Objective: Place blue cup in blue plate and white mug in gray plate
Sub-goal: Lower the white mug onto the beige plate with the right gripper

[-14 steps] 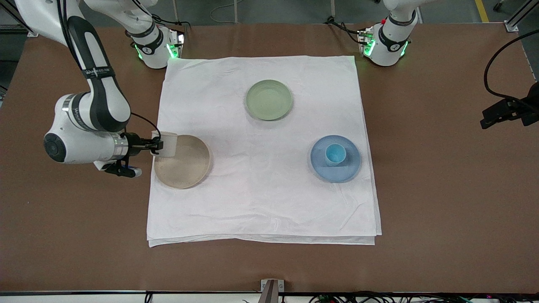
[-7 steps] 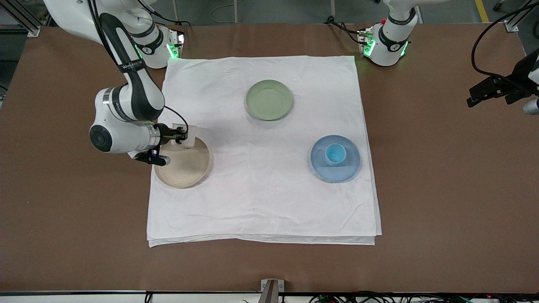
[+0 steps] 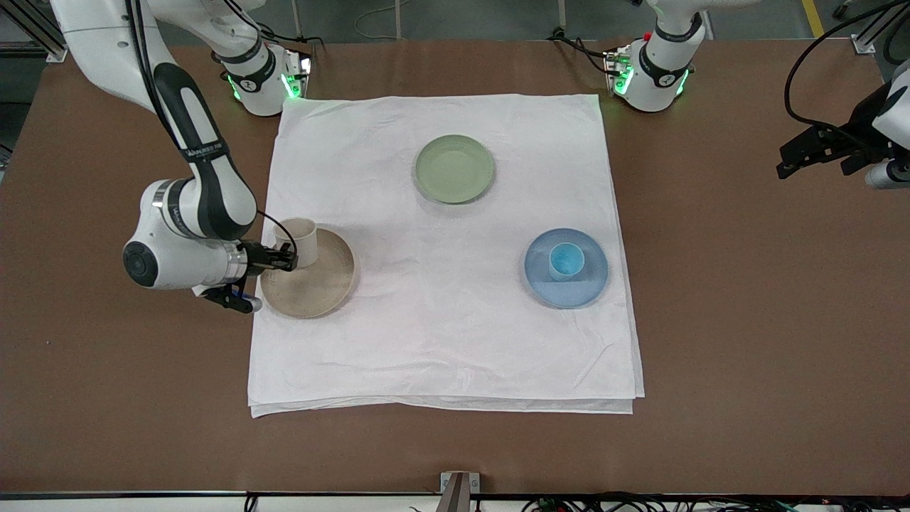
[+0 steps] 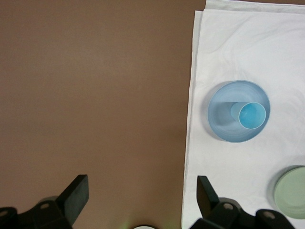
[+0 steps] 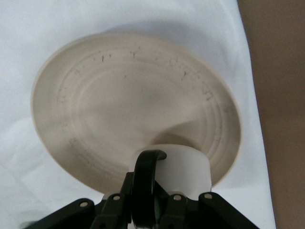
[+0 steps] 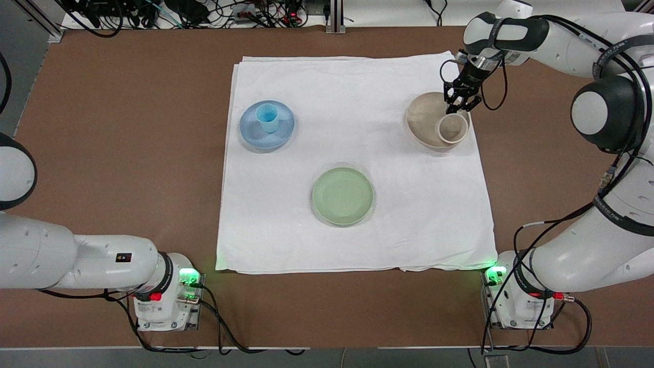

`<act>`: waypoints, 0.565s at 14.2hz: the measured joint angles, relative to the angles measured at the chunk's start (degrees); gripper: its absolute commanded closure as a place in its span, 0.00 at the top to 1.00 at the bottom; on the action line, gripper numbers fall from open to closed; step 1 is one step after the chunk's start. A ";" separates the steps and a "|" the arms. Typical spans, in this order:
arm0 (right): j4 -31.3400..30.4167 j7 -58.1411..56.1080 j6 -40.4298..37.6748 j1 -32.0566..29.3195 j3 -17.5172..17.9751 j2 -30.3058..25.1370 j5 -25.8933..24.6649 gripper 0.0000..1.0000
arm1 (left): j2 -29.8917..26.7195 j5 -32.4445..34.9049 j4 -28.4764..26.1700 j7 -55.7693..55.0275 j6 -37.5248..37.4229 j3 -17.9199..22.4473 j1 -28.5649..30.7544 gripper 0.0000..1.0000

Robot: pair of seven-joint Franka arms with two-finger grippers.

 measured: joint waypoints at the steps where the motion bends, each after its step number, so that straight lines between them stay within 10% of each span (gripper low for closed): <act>1: 1.67 -0.41 0.17 -0.25 0.00 1.68 0.00 0.87 | -0.01 0.00 0.00 0.00 0.01 0.04 0.07 1.00; 2: 3.07 -0.55 0.53 -0.29 0.01 3.16 0.00 1.00 | 0.00 0.00 0.00 0.00 0.01 0.09 0.14 1.00; 8: 7.23 -0.73 4.39 0.27 0.30 6.24 0.00 1.00 | 0.00 -0.04 -0.21 0.09 0.02 -1.09 -0.18 1.00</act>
